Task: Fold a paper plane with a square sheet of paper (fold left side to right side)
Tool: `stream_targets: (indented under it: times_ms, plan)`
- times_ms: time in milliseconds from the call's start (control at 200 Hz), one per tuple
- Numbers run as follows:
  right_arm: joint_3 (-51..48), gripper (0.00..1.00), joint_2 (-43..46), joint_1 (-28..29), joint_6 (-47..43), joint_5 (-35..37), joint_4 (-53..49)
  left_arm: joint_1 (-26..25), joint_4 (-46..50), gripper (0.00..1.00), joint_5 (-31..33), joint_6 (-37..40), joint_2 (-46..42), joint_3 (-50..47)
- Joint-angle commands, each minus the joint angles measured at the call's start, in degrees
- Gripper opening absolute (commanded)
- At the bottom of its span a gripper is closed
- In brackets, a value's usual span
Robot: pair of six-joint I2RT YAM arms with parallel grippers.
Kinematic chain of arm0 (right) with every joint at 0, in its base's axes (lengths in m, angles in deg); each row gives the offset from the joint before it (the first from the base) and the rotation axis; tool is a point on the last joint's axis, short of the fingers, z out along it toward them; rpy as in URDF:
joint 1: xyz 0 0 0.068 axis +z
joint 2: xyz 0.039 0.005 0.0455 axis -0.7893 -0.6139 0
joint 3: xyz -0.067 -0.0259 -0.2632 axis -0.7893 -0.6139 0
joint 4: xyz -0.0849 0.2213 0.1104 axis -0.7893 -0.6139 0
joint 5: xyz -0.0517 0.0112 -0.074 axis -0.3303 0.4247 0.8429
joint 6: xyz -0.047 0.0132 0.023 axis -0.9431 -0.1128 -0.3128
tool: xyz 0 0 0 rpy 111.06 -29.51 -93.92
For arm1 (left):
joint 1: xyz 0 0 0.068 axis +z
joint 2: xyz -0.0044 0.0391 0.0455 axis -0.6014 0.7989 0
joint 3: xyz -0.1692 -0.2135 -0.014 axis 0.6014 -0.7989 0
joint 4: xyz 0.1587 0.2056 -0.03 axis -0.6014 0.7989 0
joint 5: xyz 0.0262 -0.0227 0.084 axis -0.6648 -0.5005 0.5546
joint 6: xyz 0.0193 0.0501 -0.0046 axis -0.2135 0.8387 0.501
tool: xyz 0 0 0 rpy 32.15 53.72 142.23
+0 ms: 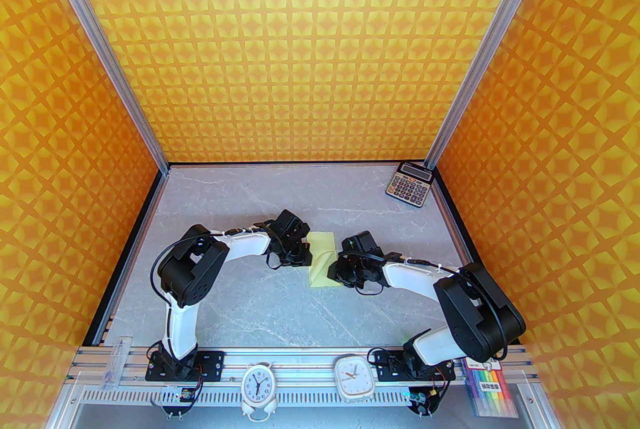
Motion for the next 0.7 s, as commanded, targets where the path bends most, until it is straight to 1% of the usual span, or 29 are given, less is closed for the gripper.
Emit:
stream_targets:
  times_ms: [0,560,695]
  plan:
    - [-0.05,0.24,-0.8,0.32,-0.9,1.2,-1.2,0.46,1.05,0.0,0.99,0.38,1.17,0.69]
    - [-0.05,0.24,-0.63,0.32,-1.13,0.84,-1.02,0.44,2.78,0.0,1.04,1.84,2.36,3.16]
    - [-0.93,0.19,3.24,0.74,-0.47,-0.46,2.14,0.43,2.79,0.0,1.07,1.74,2.25,2.77]
